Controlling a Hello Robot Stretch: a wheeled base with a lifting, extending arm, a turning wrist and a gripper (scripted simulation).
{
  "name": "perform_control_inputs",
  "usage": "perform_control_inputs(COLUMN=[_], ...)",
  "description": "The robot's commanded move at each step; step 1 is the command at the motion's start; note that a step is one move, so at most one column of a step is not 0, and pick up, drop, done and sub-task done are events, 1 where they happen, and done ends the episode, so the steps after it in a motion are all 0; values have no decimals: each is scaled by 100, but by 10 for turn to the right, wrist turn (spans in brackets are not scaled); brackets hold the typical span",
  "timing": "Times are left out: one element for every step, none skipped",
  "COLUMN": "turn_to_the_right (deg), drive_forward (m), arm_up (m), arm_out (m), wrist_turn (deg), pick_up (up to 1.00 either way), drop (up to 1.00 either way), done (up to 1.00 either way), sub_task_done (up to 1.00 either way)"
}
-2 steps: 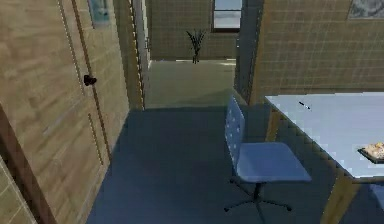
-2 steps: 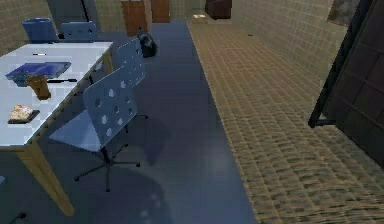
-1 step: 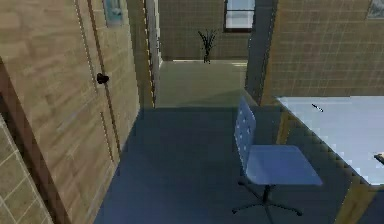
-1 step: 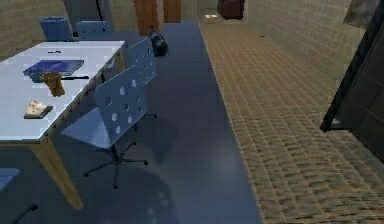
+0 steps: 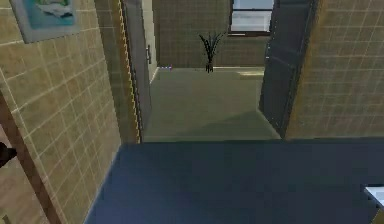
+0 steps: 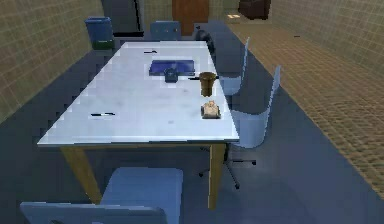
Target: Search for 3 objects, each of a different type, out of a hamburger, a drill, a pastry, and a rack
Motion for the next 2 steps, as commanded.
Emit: perform_control_inputs(turn_to_the_right=[0, 60], drive_forward=[70, 0], arm_up=[0, 0], arm_out=[0, 0], wrist_turn=[0, 0], pick_up=[0, 0], drop=[0, 0], done=[0, 0], sub_task_done=[0, 0])
